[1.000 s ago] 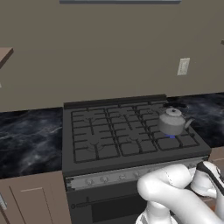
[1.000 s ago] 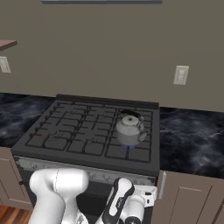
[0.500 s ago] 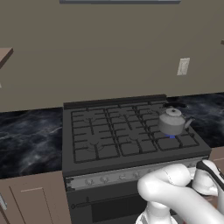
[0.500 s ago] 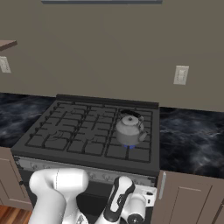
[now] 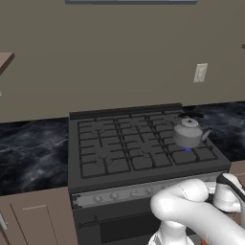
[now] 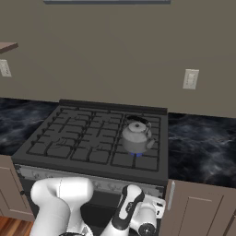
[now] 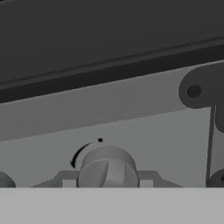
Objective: The kettle is done boiling. Turn off the stove, then wait for 300 timesteps before moving the kettle to the dining table.
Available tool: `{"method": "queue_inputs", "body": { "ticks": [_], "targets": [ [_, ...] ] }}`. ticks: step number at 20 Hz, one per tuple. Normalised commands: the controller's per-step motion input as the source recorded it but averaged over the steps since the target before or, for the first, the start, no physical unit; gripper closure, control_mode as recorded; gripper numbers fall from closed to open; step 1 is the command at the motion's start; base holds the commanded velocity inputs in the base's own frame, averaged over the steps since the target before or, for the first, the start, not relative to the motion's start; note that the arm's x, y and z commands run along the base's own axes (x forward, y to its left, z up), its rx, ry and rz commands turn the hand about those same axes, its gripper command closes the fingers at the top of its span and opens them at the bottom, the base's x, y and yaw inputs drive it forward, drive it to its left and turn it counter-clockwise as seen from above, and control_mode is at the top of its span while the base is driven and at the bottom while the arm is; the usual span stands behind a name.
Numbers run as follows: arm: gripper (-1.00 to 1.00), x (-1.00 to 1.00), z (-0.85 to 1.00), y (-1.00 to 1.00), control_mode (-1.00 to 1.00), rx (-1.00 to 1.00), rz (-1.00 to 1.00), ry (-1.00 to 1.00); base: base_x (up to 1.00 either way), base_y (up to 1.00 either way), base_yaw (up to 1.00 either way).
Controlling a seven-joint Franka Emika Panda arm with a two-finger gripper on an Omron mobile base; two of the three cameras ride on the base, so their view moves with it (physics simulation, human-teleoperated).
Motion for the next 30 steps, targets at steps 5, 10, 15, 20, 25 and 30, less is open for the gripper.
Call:
{"method": "queue_inputs", "body": {
  "ticks": [5, 10, 15, 20, 25, 30],
  "targets": [
    [1.0, 0.0, -0.08, 0.01, -1.0, 0.16, 0.0, 0.0, 0.0, 0.0, 0.0],
    [1.0, -0.02, -0.15, 0.01, -1.0, 0.16, 0.0, 0.01, 0.0, 0.0, 0.0],
    [1.0, 0.0, -0.13, 0.0, -1.0, 0.27, 0.01, 0.01, 0.0, 0.0, 0.0],
    [1.0, -0.01, -0.15, 0.0, -1.0, 0.3, 0.0, 0.0, 0.0, 0.0, 0.0],
    [1.0, 0.0, -0.11, 0.0, -1.0, 0.28, 0.0, 0.0, 0.0, 0.0, 0.0],
    [1.0, 0.0, -0.03, 0.0, -1.0, 0.27, 0.0, 0.01, 0.0, 0.0, 0.0]
  ]
}}
